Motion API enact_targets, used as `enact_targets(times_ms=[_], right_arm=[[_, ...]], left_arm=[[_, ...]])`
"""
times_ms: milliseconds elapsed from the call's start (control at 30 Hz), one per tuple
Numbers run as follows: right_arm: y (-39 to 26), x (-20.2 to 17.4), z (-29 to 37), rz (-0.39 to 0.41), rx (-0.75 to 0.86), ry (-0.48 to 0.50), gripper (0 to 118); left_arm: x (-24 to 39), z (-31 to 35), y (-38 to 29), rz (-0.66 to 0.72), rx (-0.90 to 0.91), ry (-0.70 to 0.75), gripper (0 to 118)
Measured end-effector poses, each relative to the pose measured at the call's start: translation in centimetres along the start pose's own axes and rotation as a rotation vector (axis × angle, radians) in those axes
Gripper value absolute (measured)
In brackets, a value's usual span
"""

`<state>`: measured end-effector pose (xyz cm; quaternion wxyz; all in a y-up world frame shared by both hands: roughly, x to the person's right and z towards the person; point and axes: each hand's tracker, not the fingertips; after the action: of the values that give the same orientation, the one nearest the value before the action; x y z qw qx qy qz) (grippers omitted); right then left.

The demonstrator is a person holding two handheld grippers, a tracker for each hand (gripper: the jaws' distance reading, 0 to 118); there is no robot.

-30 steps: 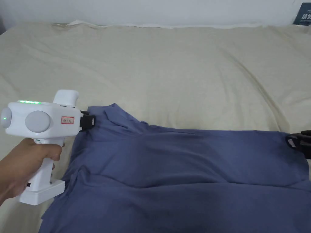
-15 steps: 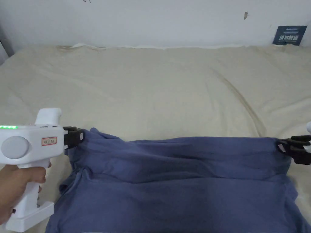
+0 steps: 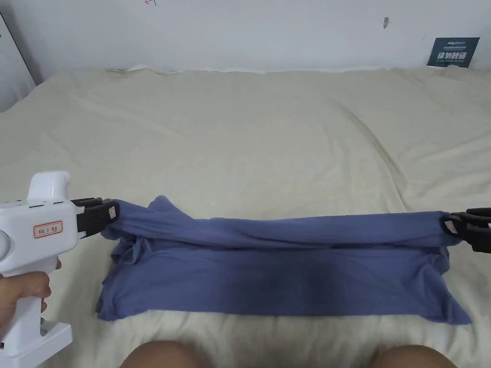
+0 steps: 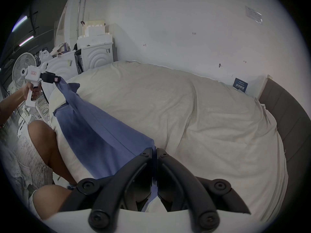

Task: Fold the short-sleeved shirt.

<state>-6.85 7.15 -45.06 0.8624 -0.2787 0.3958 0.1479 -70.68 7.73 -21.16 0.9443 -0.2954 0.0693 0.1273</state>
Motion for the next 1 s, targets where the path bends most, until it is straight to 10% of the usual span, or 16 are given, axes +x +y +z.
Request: enact_targets(times_ms=[900,1000], right_arm=[[-9.3,-2.0,-3.6,-0.082,-0.169,-0.001,8],[-9.3,-2.2,-3.8,-0.08,-0.183,-0.042,59]], left_arm=[[0.1,-2.0,-12.5,-0.08,-0.243,0.095,15],[0.7,-1.1,-12.3,-0.075,-0.24,0.105,53]])
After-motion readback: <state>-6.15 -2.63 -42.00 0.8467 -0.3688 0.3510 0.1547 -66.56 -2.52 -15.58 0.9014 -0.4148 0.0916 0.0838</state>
